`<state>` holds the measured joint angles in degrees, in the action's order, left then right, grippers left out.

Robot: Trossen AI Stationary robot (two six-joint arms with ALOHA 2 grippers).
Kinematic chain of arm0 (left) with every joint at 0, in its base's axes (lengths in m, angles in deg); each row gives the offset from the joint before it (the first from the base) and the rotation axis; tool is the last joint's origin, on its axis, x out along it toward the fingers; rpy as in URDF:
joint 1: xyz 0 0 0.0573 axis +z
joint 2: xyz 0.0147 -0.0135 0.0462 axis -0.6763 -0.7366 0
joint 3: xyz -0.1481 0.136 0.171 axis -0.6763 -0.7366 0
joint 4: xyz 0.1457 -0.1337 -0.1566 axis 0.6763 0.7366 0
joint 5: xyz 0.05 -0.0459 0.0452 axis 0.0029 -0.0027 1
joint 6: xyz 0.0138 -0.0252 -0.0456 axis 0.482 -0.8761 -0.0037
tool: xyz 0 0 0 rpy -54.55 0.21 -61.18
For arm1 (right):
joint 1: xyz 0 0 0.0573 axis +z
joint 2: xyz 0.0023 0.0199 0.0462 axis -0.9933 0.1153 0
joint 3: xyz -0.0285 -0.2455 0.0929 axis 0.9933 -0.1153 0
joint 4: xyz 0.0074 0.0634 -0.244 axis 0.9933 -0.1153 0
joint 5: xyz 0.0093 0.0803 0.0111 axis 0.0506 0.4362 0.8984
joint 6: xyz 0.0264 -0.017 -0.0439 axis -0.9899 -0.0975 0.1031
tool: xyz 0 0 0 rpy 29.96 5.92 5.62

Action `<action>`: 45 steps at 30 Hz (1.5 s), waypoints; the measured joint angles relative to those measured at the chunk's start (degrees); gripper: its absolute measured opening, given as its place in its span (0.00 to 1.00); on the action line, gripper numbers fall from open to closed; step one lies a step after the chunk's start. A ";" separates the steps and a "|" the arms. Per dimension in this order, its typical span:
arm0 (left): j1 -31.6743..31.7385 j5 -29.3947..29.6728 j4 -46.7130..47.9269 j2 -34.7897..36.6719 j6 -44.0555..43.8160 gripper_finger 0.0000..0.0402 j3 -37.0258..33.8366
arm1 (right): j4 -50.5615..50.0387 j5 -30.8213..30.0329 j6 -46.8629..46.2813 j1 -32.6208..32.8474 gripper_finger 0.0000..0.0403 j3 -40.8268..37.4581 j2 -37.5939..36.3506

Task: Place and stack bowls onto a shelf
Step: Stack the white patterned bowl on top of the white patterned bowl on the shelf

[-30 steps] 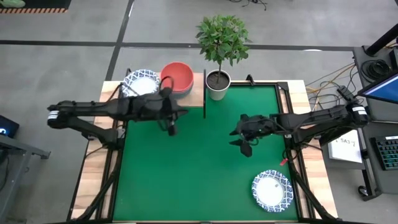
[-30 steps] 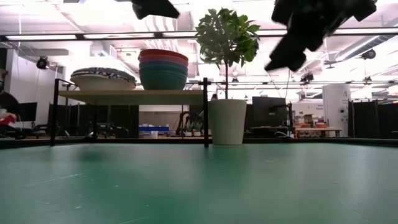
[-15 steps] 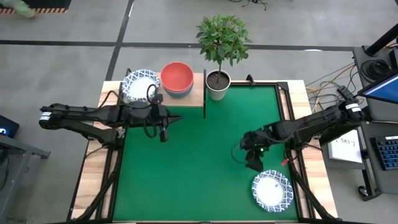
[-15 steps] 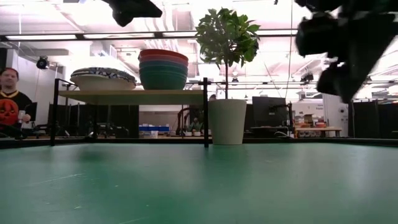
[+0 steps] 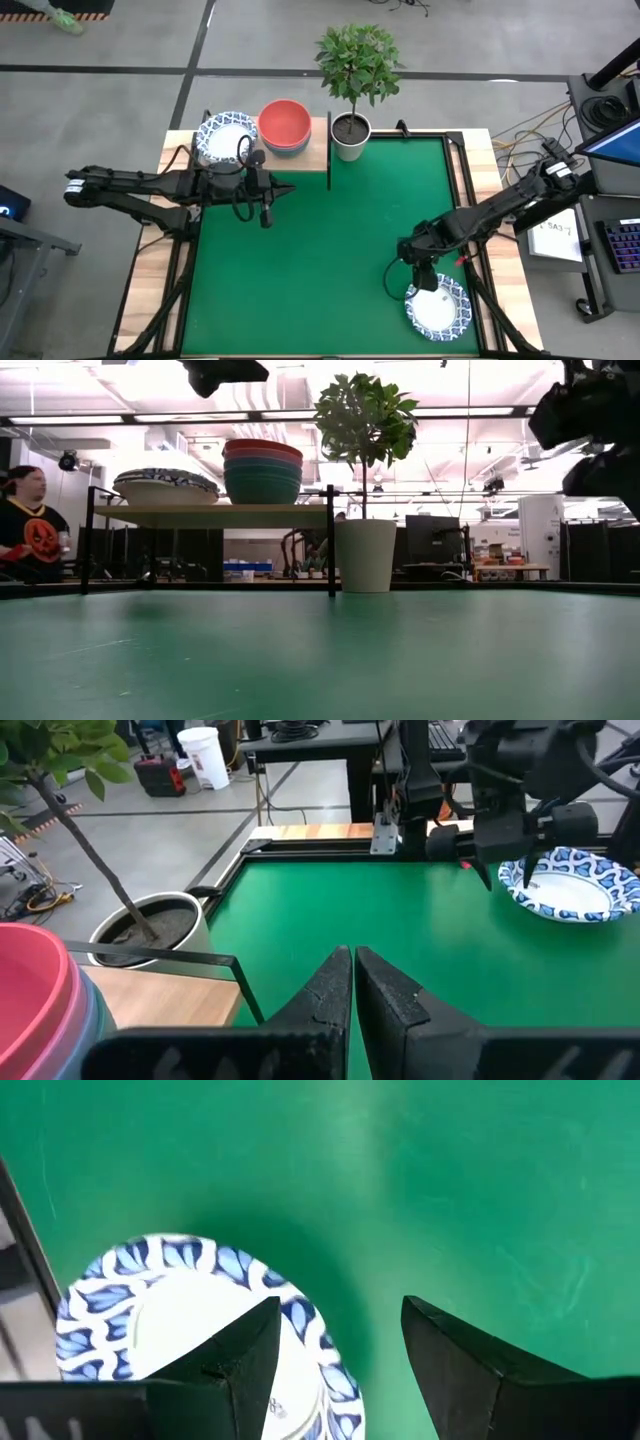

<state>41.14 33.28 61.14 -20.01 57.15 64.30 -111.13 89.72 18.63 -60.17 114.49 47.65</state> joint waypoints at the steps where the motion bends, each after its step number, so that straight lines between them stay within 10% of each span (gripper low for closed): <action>1: 0.00 0.00 0.00 -0.01 0.01 0.00 0.00 | -1.03 -0.34 0.50 0.16 0.49 1.27 1.05; 22: 0.00 0.00 1.24 -0.38 -0.16 0.00 0.02 | -8.85 -1.34 7.38 9.20 0.48 7.56 16.25; 36: 0.00 -0.02 1.03 -0.38 -1.71 0.00 -0.02 | -7.47 -2.64 7.37 9.03 0.05 7.41 17.26; 45: 0.00 -0.08 1.23 -0.38 -4.85 0.00 -0.15 | -7.63 -15.06 5.86 5.15 0.03 12.21 16.51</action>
<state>41.14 33.21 62.37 -20.39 52.30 64.15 -118.76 74.67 24.49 -55.02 126.71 64.16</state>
